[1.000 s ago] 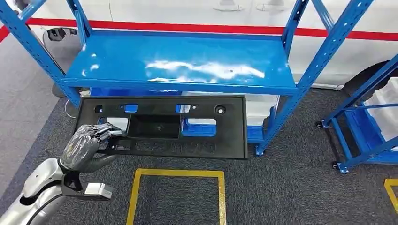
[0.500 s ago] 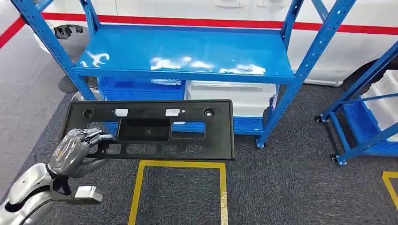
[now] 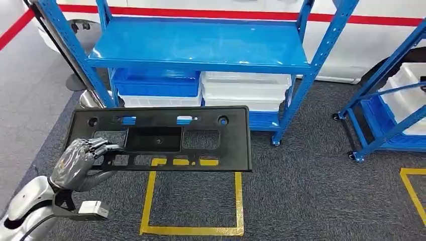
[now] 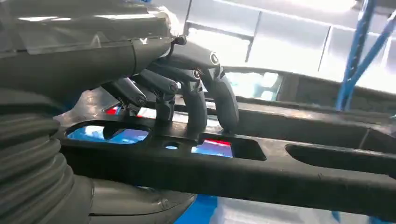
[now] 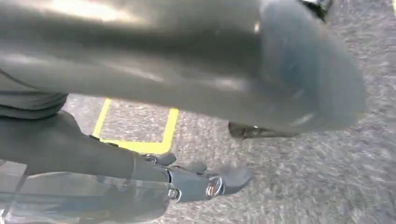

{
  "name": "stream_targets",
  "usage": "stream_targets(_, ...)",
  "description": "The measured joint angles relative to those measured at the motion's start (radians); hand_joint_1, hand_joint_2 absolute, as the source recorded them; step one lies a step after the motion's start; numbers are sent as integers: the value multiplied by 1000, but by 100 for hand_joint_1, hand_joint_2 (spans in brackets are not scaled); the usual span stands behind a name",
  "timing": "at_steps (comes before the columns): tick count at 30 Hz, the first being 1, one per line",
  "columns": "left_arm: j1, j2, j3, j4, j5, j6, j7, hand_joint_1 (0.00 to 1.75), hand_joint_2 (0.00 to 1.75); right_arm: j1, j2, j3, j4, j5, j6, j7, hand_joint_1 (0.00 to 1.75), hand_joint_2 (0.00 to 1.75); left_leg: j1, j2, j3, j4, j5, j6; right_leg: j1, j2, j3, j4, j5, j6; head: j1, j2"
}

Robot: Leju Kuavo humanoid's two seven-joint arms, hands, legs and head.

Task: Take the parts from the cabinet and place them on the table.

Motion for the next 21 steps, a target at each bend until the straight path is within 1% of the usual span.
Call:
stream_targets(1, 3, 0, 0, -2, 1, 1, 0, 175, 175, 0, 0, 0, 0, 0, 0, 0, 0, 0, -1, -1, -1, -8, 15, -7, 1, 0, -8, -5, 13, -3, 0, 0)
stream_targets(2, 10, 0, 1, -3, 2, 2, 0, 175, 175, 1, 2, -1, 1, 0, 0, 2, 0, 0, -3, -4, -7, -11, 11, -12, -16, -6, -18, -18, 36, -10, 0, 0)
stream_targets(3, 19, 0, 2, -3, 3, 6, 0, 175, 175, 1, 2, -1, 1, 1, 0, 2, 0, 0, -3, -7, -19, 12, -44, -15, -14, -10, -36, -19, 52, -17, 0, 0)
stream_targets(4, 23, 0, 4, -3, 5, 9, 0, 175, 175, 2, 2, -1, 1, 3, 1, 3, 0, 0, -1, -7, -32, 63, -117, -16, -14, -11, -53, -18, 66, -23, 0, 0)
stream_targets(5, 27, 0, 5, -3, 5, 13, 0, 175, 175, 4, 2, -1, 1, 5, 1, 6, 0, 0, 1, -7, -44, 132, -183, -20, -13, -13, -71, -17, 79, -24, 0, 0)
stream_targets(6, 34, 0, 7, -3, 7, 15, -1, 175, 175, 6, 2, -1, 1, 8, 2, 7, 0, 0, 2, -7, -53, 211, -231, -25, -11, -14, -91, -14, 95, -25, 0, 0)
stream_targets(7, 40, 0, 10, -3, 8, 17, -3, 175, 175, 6, 2, -1, 1, 9, 3, 8, 0, 0, 2, -7, -56, 278, -241, -29, -11, -14, -115, -9, 110, -24, 0, 0)
stream_targets(8, 45, -1, 15, -3, 9, 18, -5, 175, 175, 6, 2, -1, 1, 9, 4, 7, 0, 0, 2, -7, -46, 314, -211, -32, -11, -14, -141, -2, 123, -23, 0, 0)
stream_targets(9, 48, -1, 21, -3, 9, 19, -8, 175, 175, 6, 3, -1, 1, 9, 9, 4, 0, 0, 2, -7, -20, 310, -161, -33, -11, -14, -167, 8, 136, -21, 0, 0)
stream_targets(10, 48, -1, 23, -3, 10, 19, -10, 175, 175, 6, 3, -1, 1, 8, 13, 0, 0, 0, 2, -7, 20, 277, -119, -32, -12, -14, -192, 17, 147, -17, 0, 0)
stream_targets(11, 48, -1, 25, -3, 11, 20, -12, 175, 175, 6, 3, -1, 1, 6, 16, -4, 0, 0, 2, -7, 78, 214, -107, -30, -12, -14, -214, 28, 157, -14, 0, 0)
stream_targets(12, 48, -1, 28, -3, 13, 21, -14, 175, 175, 1, 3, -1, 1, 5, 18, -9, 0, 0, 2, -7, 156, 115, -161, -25, -13, -14, -224, 40, 166, -9, -1, 0)
stream_targets(13, 47, -1, 32, -4, 13, 22, -16, 175, 175, 2, 4, -1, 1, 1, 18, -11, 0, 0, -6, -7, 235, -6, -219, -21, -7, -12, -231, 49, 172, -3, 0, 0)
stream_targets(14, 49, -2, 35, -3, 13, 24, -17, 175, 175, 4, 5, -2, 1, -3, 18, -13, 0, 0, -8, -6, 230, -7, -225, -13, -8, -14, -226, 41, 183, 3, 0, 0)
stream_targets(15, 45, -2, 38, -3, 15, 27, -19, 175, 175, 3, 5, -3, 1, -8, 18, -17, 0, 0, -10, -8, 226, -14, -216, -8, -12, -14, -227, 37, 196, 7, 0, 0)
stream_targets(16, 44, -2, 41, -3, 17, 28, -22, 175, 175, 3, 5, -5, 1, -10, 18, -18, 0, 0, -14, -8, 220, -11, -206, -1, -14, -14, -228, 30, 210, 14, -1, 0)
stream_targets(17, 44, -3, 42, -2, 16, 28, -23, 175, 175, 7, 4, -8, 1, -11, 18, -18, 0, 0, -4, -5, 209, -18, -186, 8, -9, -10, -236, 25, 216, 21, 0, 0)
stream_targets(18, 44, -4, 42, -2, 16, 28, -23, 175, 175, 5, 5, -10, 1, -11, 18, -19, 0, 0, -2, 2, 193, -20, -170, 13, -16, -4, -248, 44, 171, 27, 0, 0)
stream_targets(19, 45, -5, 42, -2, 16, 28, -24, 175, 175, 6, 6, -11, 2, -11, 20, -19, 0, 0, -1, 2, 173, -20, -155, 24, -18, -4, -266, 88, 95, 30, 0, 0)
stream_targets(20, 48, -6, 42, -2, 16, 27, -25, 175, 175, 8, 6, -11, 2, -11, 21, -19, 0, 0, -1, 2, 155, -20, -139, 27, -22, -3, -281, 155, 22, 35, 0, 0)
stream_targets(21, 48, -7, 43, -2, 16, 28, -25, 175, 175, 9, 6, -11, 2, -11, 21, -19, 0, 0, -1, 1, 137, -19, -123, 26, -25, -3, -295, 231, -28, 40, 0, 0)
